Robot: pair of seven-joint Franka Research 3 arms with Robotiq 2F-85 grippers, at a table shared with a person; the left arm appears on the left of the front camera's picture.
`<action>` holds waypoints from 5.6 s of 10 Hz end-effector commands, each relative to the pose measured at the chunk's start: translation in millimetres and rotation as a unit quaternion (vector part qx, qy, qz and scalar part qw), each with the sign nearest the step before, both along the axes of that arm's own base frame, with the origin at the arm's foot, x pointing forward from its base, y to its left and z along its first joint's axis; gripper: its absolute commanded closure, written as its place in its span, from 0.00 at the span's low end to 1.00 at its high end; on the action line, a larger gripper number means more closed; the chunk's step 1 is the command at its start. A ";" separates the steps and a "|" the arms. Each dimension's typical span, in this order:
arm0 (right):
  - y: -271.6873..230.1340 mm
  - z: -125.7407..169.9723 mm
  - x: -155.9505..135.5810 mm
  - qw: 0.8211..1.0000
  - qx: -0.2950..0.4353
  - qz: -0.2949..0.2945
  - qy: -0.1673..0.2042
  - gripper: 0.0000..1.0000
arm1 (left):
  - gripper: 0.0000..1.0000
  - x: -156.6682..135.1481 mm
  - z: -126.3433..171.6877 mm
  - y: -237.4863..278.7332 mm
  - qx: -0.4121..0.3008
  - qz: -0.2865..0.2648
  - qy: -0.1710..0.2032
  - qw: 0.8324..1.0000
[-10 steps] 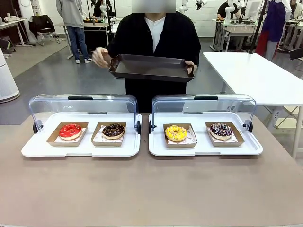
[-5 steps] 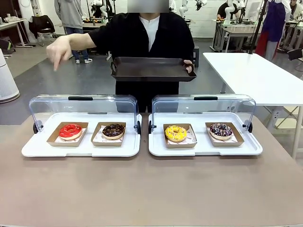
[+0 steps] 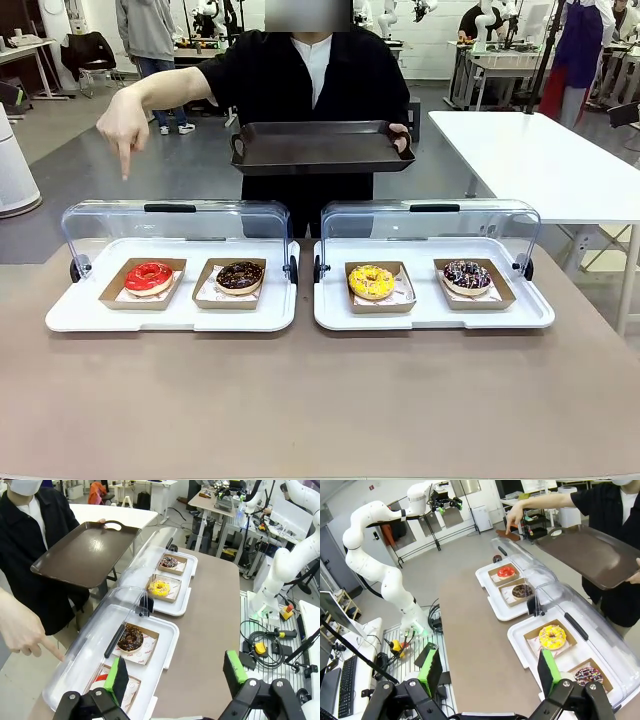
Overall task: Provide the desired donut to the person.
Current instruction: Pick up and lift the Paper togo box containing the Donut pointed at by the person.
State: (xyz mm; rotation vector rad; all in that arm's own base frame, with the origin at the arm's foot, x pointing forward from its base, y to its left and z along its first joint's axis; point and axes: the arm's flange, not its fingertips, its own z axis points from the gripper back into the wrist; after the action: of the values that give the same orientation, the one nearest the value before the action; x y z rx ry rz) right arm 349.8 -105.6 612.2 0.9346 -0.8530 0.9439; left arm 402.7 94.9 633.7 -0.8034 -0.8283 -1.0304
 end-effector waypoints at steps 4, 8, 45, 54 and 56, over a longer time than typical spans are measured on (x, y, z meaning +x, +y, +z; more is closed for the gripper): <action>0.5 0.9 1.5 1.000 0.007 0.004 -0.007 0.00 | 0.00 0.0 0.0 -0.1 0.000 0.000 0.000 1.000; 0.5 0.9 1.5 1.000 0.007 0.004 -0.007 0.00 | 0.00 0.9 2.0 6.0 -0.007 0.004 0.034 0.999; 0.5 0.9 1.5 1.000 0.007 0.004 -0.007 0.00 | 0.00 71.4 -274.7 -150.7 0.501 -0.193 0.026 0.843; 0.5 0.9 1.5 1.000 0.007 0.004 -0.007 0.00 | 0.00 98.5 -294.1 -190.6 0.502 -0.193 -0.015 0.843; 0.5 0.9 1.5 1.000 0.007 0.004 -0.007 0.00 | 0.00 103.8 -297.6 -193.9 0.496 -0.193 -0.023 0.847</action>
State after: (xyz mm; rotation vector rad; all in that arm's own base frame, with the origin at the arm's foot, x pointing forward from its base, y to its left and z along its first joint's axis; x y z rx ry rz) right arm 349.4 -105.5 612.4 0.9336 -0.8498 0.9440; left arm 500.3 -98.7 340.3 -0.0359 -0.0541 -1.6353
